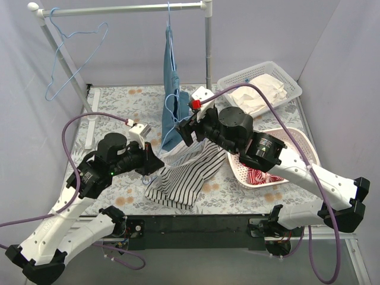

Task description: Place the tank top on the hanger

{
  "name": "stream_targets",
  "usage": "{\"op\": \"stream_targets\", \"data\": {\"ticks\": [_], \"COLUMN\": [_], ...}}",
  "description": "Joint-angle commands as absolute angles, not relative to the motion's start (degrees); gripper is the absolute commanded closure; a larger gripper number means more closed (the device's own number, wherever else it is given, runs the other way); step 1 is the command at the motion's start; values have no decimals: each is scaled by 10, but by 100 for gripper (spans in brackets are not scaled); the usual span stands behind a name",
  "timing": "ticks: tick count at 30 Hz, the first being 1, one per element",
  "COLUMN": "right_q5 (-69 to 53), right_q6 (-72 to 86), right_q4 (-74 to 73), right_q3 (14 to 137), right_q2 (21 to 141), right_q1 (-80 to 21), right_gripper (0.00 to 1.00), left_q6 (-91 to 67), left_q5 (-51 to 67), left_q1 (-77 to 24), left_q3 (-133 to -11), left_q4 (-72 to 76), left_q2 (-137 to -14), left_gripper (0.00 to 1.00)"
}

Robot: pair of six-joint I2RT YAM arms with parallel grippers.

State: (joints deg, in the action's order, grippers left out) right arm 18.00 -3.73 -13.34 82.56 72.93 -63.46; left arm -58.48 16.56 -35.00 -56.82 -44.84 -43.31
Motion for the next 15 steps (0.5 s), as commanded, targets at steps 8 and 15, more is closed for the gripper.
{"op": "stream_targets", "data": {"ticks": [8,15], "right_q5": [285,344], "right_q6": [47,70], "right_q4": [-105,-85], "right_q3": [757,694], "right_q2": [651,600], "right_q1": [-636,-636], "right_gripper": [14,14], "left_q6": [-645,-671], "left_q5": [110,64], "left_q1": [-349,-349], "left_q3": [-577,-634], "left_q4": [-514,-604], "left_q2": [-367,-317], "left_gripper": [100,100]}}
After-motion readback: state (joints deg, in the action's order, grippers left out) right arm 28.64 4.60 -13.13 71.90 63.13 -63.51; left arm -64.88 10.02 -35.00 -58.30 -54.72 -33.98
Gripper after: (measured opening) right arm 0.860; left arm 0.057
